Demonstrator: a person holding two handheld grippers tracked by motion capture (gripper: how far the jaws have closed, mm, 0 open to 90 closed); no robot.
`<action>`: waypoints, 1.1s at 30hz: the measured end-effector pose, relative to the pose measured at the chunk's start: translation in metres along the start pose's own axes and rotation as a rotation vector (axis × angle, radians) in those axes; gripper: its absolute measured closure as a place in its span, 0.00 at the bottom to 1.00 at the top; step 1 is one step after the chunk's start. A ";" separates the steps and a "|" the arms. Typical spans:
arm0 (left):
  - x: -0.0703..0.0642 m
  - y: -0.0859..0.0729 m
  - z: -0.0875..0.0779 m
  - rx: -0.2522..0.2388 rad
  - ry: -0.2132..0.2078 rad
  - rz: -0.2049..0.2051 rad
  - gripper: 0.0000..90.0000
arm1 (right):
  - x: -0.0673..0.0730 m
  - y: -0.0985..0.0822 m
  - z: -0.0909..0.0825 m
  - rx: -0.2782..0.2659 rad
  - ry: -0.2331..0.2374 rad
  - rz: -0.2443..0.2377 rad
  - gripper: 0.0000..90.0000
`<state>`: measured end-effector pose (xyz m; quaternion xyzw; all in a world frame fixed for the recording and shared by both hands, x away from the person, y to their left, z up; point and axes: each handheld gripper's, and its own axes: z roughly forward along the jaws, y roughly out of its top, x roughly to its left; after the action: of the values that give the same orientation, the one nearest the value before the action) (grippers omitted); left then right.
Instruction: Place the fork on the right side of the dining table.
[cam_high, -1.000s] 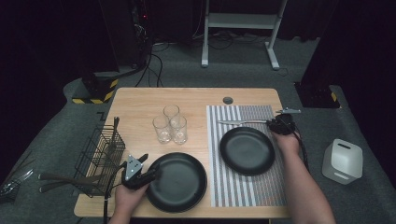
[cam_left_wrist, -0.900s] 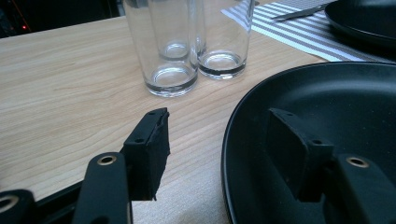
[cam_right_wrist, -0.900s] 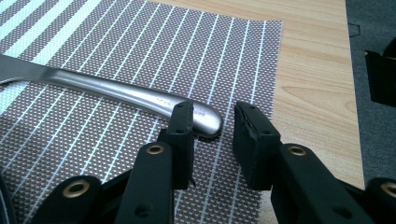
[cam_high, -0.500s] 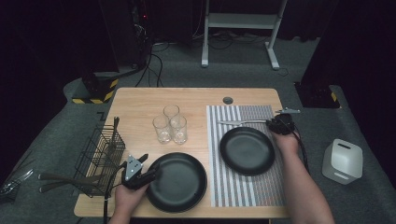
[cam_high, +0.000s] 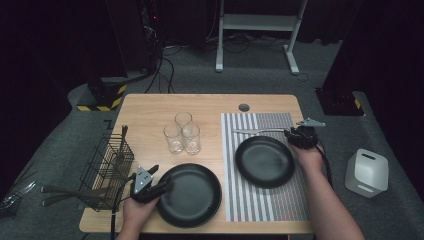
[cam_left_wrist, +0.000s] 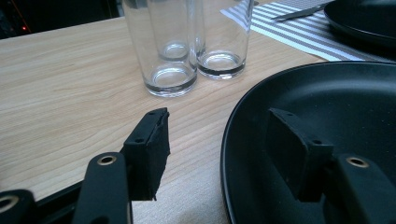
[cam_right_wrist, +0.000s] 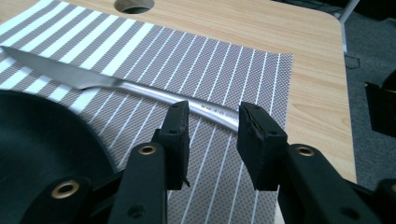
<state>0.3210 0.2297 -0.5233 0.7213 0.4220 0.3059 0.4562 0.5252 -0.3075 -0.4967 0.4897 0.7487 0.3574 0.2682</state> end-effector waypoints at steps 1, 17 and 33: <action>0.000 0.000 0.000 -0.001 0.000 0.000 0.44 | 0.001 -0.001 -0.003 -0.003 -0.001 -0.001 0.71; 0.002 -0.001 -0.001 -0.008 -0.011 -0.023 0.44 | 0.021 -0.026 -0.058 -0.017 -0.019 0.012 0.75; 0.002 -0.001 -0.002 -0.010 -0.020 -0.018 0.43 | 0.056 -0.053 -0.100 -0.035 -0.041 -0.038 0.71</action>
<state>0.3200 0.2322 -0.5235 0.7181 0.4225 0.2967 0.4667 0.4002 -0.2971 -0.4812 0.4778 0.7460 0.3549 0.2988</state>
